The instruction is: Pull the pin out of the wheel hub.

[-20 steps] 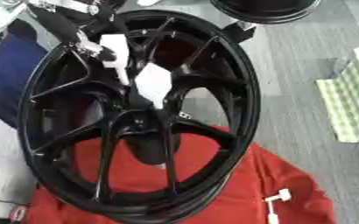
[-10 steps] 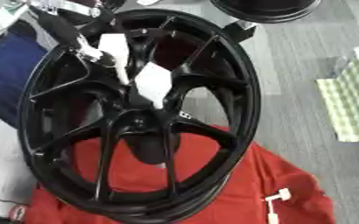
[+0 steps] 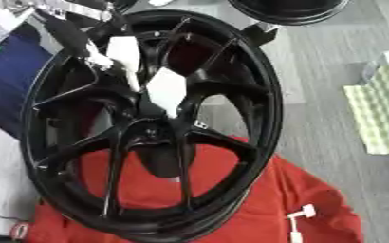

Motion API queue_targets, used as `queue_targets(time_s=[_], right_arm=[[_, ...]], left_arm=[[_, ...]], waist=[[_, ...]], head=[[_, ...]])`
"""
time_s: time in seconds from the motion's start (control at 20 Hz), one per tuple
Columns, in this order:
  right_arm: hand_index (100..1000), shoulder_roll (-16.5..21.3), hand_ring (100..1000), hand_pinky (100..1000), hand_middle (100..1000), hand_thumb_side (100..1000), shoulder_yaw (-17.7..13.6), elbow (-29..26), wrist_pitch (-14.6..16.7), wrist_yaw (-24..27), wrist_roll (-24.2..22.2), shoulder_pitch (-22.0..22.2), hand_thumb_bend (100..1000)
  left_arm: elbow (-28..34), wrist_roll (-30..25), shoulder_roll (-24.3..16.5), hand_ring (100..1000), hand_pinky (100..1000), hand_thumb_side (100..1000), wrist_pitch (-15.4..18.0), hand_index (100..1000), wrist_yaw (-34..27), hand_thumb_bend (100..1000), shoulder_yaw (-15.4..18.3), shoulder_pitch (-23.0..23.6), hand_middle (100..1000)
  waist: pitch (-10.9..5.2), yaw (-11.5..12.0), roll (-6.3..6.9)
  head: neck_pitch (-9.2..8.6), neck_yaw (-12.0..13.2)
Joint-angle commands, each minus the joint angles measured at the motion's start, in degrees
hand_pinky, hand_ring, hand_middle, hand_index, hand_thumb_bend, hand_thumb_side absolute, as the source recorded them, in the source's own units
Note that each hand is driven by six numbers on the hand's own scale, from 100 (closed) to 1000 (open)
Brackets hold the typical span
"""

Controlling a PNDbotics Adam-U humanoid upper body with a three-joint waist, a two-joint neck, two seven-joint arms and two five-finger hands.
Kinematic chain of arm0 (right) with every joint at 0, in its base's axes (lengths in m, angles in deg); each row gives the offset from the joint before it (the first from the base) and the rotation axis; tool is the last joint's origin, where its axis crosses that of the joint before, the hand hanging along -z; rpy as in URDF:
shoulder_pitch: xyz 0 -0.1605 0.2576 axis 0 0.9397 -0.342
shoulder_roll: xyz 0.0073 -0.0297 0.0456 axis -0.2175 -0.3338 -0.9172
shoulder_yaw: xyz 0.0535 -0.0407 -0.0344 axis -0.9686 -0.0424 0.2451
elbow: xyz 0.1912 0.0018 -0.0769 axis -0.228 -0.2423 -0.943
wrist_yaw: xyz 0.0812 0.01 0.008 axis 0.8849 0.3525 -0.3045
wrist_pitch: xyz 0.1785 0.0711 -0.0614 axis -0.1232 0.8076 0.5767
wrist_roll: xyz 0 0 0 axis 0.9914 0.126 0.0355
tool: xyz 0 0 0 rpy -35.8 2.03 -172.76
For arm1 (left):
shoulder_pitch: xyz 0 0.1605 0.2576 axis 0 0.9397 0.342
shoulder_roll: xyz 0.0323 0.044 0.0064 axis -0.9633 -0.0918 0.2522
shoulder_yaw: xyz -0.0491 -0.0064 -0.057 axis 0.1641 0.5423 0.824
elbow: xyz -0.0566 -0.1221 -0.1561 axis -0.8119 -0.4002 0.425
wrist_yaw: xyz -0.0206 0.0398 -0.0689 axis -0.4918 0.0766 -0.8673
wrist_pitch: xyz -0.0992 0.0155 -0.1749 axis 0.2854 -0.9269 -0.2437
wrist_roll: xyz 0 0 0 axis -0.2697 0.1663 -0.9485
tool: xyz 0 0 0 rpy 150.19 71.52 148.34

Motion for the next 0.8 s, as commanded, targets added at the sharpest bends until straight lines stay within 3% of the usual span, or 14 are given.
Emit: queue_targets(time_s=[0.05,0.45,0.8], right_arm=[[690,0.8,615,428,488,622,-0.9,-1.04,-3.57,-0.29,4.18,-0.34,100],[689,0.75,615,427,488,633,-1.15,-1.04,-3.95,-0.18,4.9,-0.2,100],[689,0.69,615,428,488,631,-1.46,-1.04,-4.2,-0.3,4.91,-0.13,100]], left_arm=[[0.13,-0.08,-0.61,718,821,739,-0.37,772,-0.38,310,0.41,-1.48,579],[0.89,-0.08,-0.87,582,723,638,-1.72,607,-2.31,165,0.39,-1.53,444],[1.81,-0.08,-1.31,522,653,452,-2.83,551,-2.96,100,0.24,-1.57,380]], waist=[[-1.02,0.06,-0.09],[-0.95,0.18,-0.09],[-1.04,0.41,-0.04]], head=[[-0.54,0.17],[-0.36,0.2],[-0.27,0.14]])
